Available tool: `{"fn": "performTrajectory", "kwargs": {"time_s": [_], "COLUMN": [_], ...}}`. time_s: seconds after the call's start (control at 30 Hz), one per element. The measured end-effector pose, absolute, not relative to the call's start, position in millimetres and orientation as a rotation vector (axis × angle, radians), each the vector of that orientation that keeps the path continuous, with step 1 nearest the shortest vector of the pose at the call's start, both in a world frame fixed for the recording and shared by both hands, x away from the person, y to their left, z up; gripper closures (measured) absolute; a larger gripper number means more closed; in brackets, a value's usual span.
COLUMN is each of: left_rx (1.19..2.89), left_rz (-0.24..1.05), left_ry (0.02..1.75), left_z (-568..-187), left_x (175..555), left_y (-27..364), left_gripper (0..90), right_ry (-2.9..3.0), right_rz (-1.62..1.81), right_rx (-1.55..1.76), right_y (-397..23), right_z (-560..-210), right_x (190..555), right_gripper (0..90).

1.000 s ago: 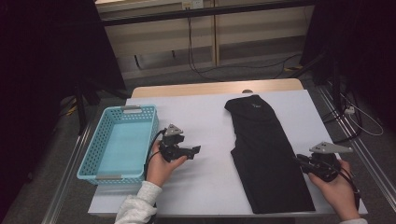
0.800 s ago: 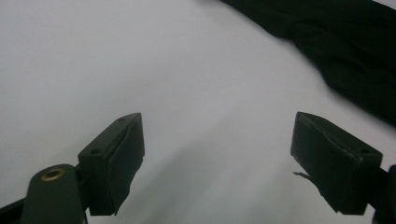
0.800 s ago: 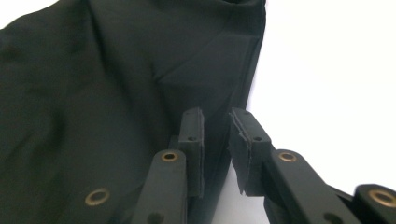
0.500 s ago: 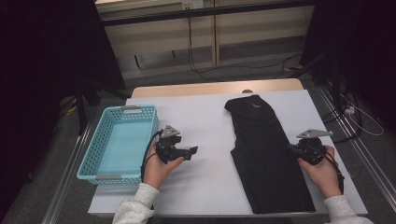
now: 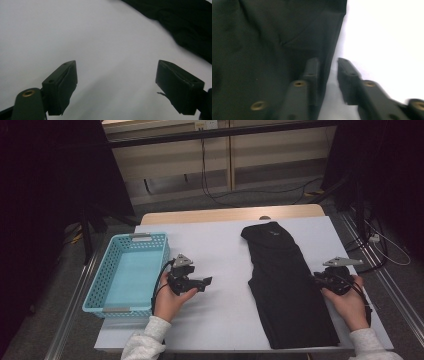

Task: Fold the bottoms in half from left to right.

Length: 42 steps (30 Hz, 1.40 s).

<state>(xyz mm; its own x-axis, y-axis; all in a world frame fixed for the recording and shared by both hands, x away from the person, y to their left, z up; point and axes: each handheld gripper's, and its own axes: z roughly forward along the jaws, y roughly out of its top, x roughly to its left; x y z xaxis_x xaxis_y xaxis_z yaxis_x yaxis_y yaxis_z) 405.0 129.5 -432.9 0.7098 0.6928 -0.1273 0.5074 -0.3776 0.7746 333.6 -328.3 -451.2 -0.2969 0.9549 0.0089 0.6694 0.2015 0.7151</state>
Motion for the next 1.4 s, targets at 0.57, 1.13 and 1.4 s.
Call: {"fn": "performTrajectory", "kwargs": {"time_s": [0.57, 1.13, 1.4], "left_rx": [2.068, 2.097, 2.093], "left_rz": [0.277, 0.28, 0.277], "left_ry": [0.908, 0.876, 0.878], "left_z": [-432, -435, -436], "left_x": [392, 394, 393], "left_y": [137, 125, 122], "left_gripper": [16.0, 13.4, 12.4], "right_ry": [2.039, 2.055, 2.097], "right_rz": [0.987, 1.012, 0.986], "right_rx": [1.406, 1.417, 1.399], "right_y": [-285, -242, -227], "right_z": [-423, -425, -432], "right_x": [357, 382, 389], "right_gripper": [26.1, 15.7, 15.6]}}
